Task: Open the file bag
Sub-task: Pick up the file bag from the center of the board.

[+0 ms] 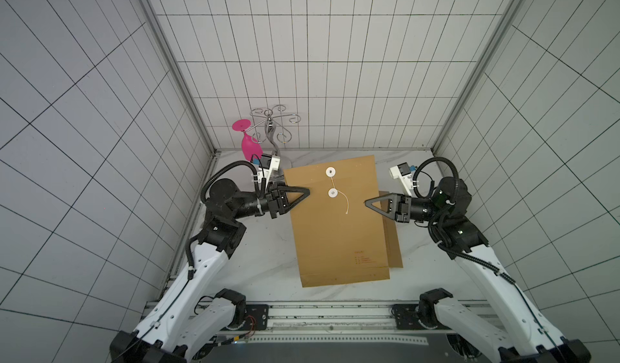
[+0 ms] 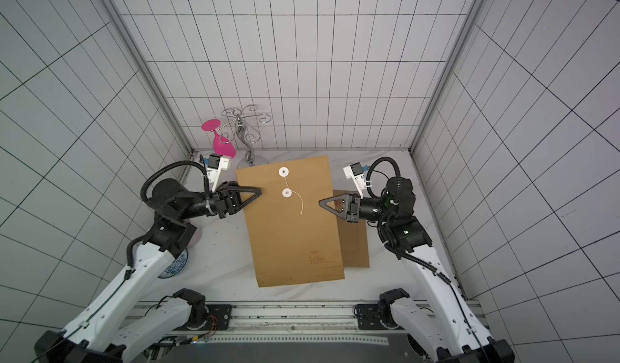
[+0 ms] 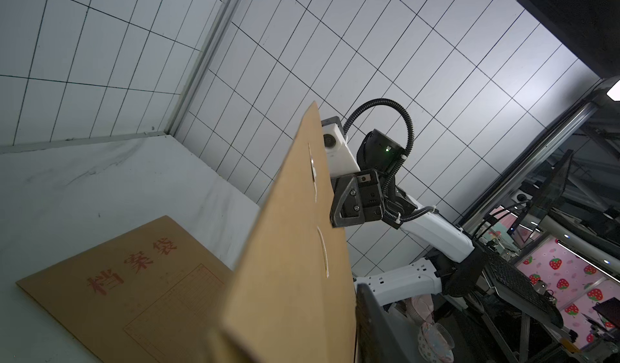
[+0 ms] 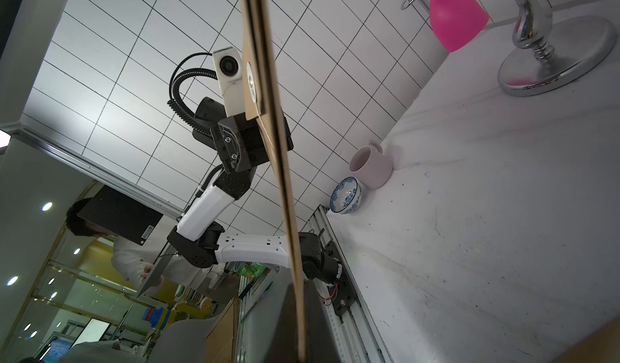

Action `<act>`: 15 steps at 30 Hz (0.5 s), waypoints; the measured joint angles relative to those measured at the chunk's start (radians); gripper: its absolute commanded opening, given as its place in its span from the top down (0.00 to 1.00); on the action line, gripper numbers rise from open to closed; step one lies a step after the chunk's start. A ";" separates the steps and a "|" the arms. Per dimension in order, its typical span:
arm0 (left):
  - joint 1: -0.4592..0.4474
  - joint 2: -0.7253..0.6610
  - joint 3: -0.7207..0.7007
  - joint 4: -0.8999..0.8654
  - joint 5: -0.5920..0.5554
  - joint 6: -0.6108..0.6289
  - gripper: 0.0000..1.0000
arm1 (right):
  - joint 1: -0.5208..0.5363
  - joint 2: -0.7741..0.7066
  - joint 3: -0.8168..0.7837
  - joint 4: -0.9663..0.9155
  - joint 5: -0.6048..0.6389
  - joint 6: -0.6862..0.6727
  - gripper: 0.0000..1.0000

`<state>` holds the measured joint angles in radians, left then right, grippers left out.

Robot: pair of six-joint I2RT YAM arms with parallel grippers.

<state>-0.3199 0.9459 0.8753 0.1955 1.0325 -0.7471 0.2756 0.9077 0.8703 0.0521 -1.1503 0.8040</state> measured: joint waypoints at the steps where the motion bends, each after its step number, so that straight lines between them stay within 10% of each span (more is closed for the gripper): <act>1: -0.004 0.000 0.000 -0.011 0.000 0.008 0.64 | 0.000 0.000 0.000 -0.005 0.004 -0.002 1.00; 7: -0.021 -0.005 -0.010 -0.043 -0.001 0.030 0.38 | 0.000 0.000 0.000 -0.012 0.019 -0.005 1.00; 15: -0.026 -0.023 -0.068 -0.027 0.000 -0.005 0.51 | 0.000 0.000 -0.002 0.008 0.037 0.016 1.00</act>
<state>-0.3454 0.9230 0.8074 0.1688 1.0325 -0.7521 0.2756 0.9077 0.8688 0.0601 -1.1137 0.8196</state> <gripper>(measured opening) 0.574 0.050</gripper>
